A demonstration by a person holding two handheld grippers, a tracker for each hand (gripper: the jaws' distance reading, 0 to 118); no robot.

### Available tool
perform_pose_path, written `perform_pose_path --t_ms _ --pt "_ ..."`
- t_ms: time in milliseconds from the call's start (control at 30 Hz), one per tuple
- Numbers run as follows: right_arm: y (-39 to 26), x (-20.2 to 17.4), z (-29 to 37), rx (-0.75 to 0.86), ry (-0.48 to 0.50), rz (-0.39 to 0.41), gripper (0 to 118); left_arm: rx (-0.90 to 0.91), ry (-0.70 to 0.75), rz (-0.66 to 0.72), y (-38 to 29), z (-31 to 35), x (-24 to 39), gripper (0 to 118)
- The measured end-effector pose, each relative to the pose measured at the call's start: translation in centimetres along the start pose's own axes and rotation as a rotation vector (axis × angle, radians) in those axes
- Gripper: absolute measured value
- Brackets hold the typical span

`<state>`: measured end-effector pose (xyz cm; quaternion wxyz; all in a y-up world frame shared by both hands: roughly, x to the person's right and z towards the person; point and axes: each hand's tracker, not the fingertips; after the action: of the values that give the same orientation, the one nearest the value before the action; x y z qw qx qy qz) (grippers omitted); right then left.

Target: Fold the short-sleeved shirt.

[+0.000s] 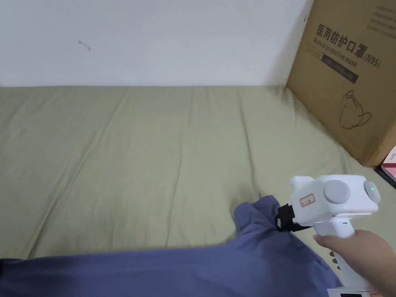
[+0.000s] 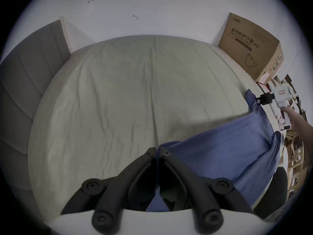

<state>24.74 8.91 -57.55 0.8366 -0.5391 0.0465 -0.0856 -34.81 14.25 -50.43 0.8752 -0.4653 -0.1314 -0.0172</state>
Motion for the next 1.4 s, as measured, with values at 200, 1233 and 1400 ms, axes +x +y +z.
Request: perform_pose_path --t_ms 200,1233,1400 --pt "-1.1 0.6 6.1 0.275 -0.046 -0.049 0 0.105 0.018 0.059 0.1 0.4 -0.1 1" --pt "-26.9 1.2 18.2 0.056 0.008 -0.304 118 -0.05 -0.153 0.168 -14.3 10.7 -0.8 106" --pt "-24.9 -2.2 21.3 0.137 0.104 -0.146 118 0.183 -0.278 0.283 -11.9 16.1 1.7 106"
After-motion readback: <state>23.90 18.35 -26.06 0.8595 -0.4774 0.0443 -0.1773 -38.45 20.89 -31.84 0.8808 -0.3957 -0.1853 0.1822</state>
